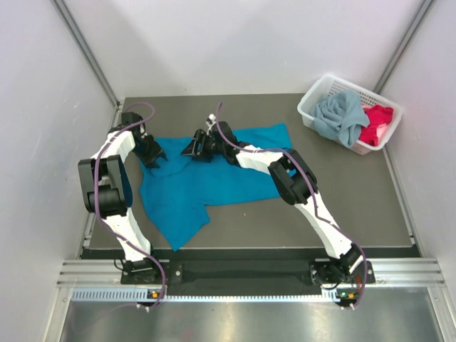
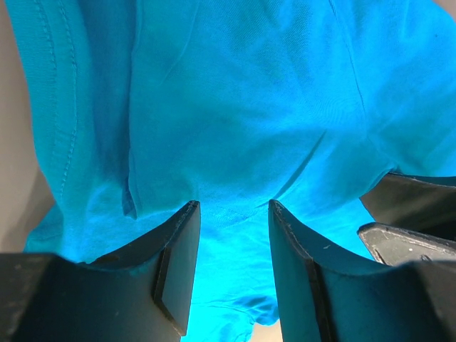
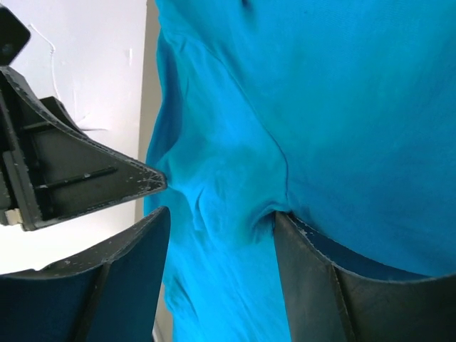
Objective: Fold and stack the t-shirts
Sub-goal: Fold the tshirt
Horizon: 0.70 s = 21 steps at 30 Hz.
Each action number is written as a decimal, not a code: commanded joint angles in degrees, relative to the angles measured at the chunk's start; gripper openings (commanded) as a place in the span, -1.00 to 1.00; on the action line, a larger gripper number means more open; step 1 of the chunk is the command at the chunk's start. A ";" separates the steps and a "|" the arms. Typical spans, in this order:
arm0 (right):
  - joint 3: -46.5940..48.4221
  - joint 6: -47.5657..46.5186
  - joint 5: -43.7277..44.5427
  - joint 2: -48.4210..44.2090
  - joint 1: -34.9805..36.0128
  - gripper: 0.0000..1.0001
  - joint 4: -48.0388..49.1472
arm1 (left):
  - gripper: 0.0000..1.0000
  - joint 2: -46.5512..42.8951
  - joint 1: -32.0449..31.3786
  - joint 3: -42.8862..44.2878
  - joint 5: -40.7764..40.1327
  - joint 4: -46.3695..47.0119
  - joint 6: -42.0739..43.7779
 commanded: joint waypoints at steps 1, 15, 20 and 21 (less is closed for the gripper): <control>1.81 2.33 -1.30 -0.29 0.61 0.18 4.42 | -0.04 -2.23 -0.05 0.89 -0.23 -0.26 0.93; 6.03 17.18 -1.74 2.17 0.35 0.16 12.07 | -0.04 -2.23 -0.05 1.51 -0.41 -0.70 0.93; 7.88 19.03 -2.79 3.41 0.52 0.15 11.45 | -0.03 -3.02 -0.05 1.51 -0.93 -0.96 1.10; 7.27 18.86 -3.14 2.88 0.52 0.14 11.37 | -0.03 -3.02 -0.05 1.51 -0.94 -1.05 1.11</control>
